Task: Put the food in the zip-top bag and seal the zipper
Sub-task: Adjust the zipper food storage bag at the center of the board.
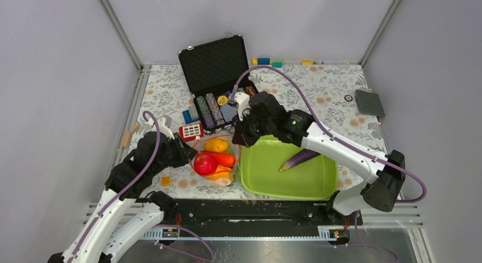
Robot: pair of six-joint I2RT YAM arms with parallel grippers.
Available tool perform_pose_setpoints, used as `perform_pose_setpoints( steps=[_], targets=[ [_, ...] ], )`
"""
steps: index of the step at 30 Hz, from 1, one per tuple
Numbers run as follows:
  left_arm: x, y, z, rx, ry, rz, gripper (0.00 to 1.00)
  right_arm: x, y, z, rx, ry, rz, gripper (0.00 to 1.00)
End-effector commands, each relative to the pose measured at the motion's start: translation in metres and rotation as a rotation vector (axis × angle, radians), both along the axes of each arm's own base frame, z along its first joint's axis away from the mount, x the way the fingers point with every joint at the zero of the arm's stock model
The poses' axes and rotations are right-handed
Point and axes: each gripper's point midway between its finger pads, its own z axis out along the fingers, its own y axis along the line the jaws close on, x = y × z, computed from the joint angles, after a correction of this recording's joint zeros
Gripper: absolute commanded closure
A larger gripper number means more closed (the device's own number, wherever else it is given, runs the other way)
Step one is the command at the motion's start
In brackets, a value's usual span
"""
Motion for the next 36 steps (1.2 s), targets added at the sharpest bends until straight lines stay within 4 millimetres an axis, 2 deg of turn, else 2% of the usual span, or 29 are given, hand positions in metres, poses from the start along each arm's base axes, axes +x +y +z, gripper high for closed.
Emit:
perform_pose_setpoints(
  steps=[1,3,5,7,10,12,14,19,22,25,27,32,36],
  targets=[
    [0.01,0.011,0.028,0.054,-0.079,0.026,0.86,0.028,-0.011,0.011,-0.046,-0.134,-0.064,0.98],
    [0.012,0.009,0.033,0.062,-0.087,0.012,0.99,0.032,-0.014,0.01,-0.065,-0.156,-0.079,0.99],
    [0.014,0.007,0.037,0.068,-0.094,-0.001,1.0,0.034,-0.015,0.011,-0.073,-0.174,-0.077,0.99],
    [0.015,0.004,0.04,0.065,-0.096,-0.018,1.0,0.033,-0.015,0.013,-0.068,-0.188,-0.055,0.93],
    [0.016,-0.004,0.042,0.046,-0.098,-0.051,1.0,0.03,-0.014,0.026,-0.036,-0.234,-0.016,0.65],
    [0.016,-0.008,0.042,0.03,-0.099,-0.065,1.0,0.025,-0.011,0.04,0.014,-0.281,0.037,0.52],
    [0.015,-0.012,0.043,0.012,-0.097,-0.08,1.0,0.011,-0.008,0.058,0.094,-0.327,0.128,0.46],
    [0.015,-0.018,0.048,-0.023,-0.109,-0.094,1.0,-0.034,0.007,0.098,0.333,-0.392,0.359,0.4],
    [0.014,-0.02,0.052,-0.046,-0.118,-0.101,1.0,-0.062,0.018,0.11,0.411,-0.408,0.487,0.39],
    [0.013,-0.02,0.054,-0.056,-0.123,-0.098,1.0,-0.081,0.036,0.102,0.403,-0.424,0.575,0.38],
    [0.012,-0.02,0.056,-0.065,-0.125,-0.096,1.0,-0.083,0.048,0.091,0.355,-0.397,0.581,0.39],
    [0.009,-0.02,0.059,-0.081,-0.134,-0.094,1.0,-0.058,0.073,0.044,0.234,-0.306,0.486,0.47],
    [0.008,-0.024,0.063,-0.095,-0.138,-0.112,1.0,-0.049,0.08,-0.01,0.106,-0.207,0.425,0.54]
  ],
)
